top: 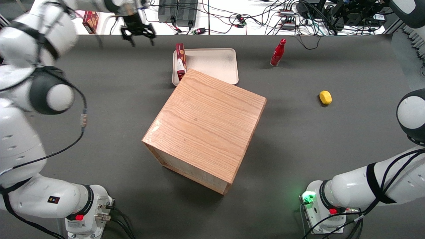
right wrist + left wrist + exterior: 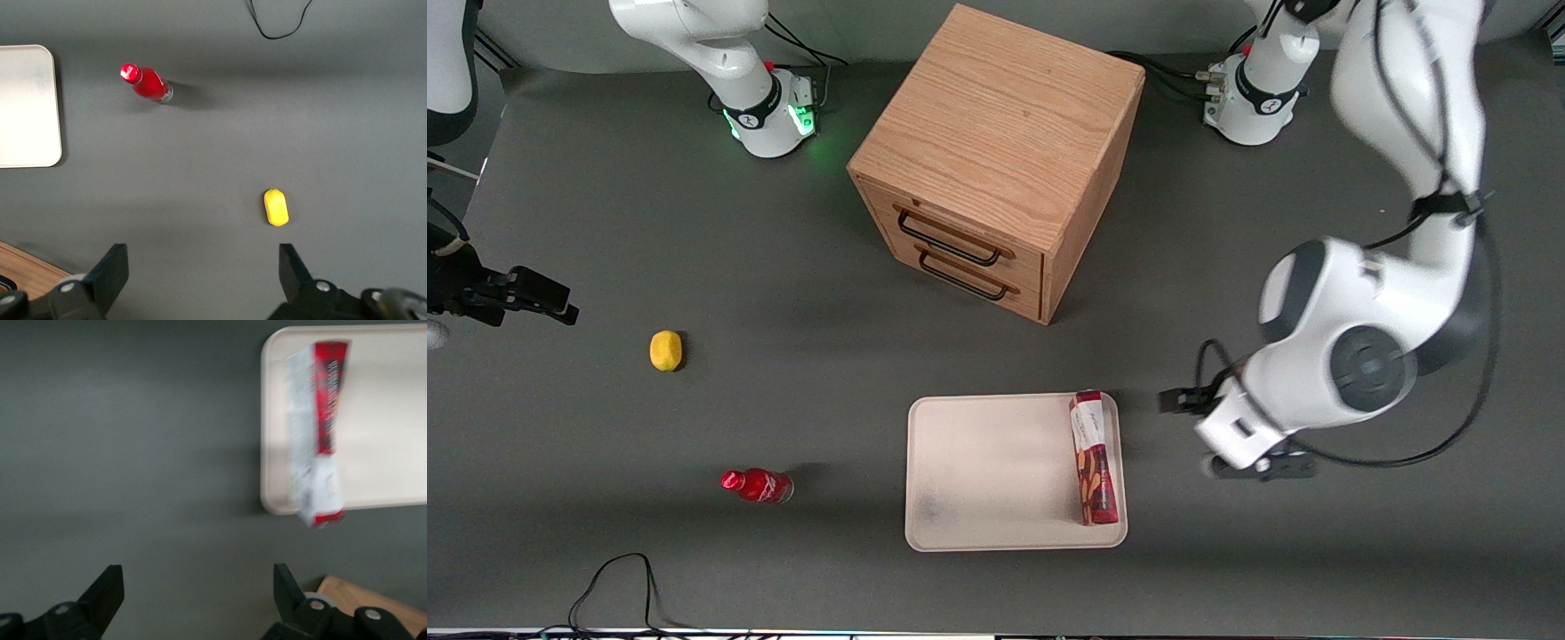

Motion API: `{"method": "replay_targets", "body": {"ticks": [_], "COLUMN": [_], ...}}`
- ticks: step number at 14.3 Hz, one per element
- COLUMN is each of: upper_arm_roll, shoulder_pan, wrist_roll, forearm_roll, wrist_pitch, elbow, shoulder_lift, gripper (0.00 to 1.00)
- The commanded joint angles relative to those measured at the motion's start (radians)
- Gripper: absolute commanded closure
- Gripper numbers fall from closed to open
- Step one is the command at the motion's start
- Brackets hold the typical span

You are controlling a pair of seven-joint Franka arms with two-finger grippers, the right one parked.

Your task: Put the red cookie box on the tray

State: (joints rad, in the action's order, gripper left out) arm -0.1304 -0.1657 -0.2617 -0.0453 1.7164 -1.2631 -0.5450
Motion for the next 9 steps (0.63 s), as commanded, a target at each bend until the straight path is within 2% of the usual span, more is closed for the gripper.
{"method": "replay_targets", "body": {"ticks": [1,4,6,7,8,9], "upper_arm_roll": [0.000,-0.002,0.012,0.073,0.145,0.205], "shoulder_pan": [0.078,0.199,0.270,0.252,0.188,0.157], "wrist_roll": [0.048,0.200,0.269,0.271,0.275,0.280], "forearm_roll": [0.008,0.008,0.008,0.008,0.011,0.051], "wrist_pitch": [-0.017,-0.052,-0.108,-0.138,-0.153,-0.153], "elbow": [-0.319,-0.505,-0.548,-0.545,-0.538,-0.529], "shoulder_lift": [0.279,0.480,0.565,0.591,0.602,0.602], "gripper": [0.00,0.00,0.00,0.00,0.00,0.00]}}
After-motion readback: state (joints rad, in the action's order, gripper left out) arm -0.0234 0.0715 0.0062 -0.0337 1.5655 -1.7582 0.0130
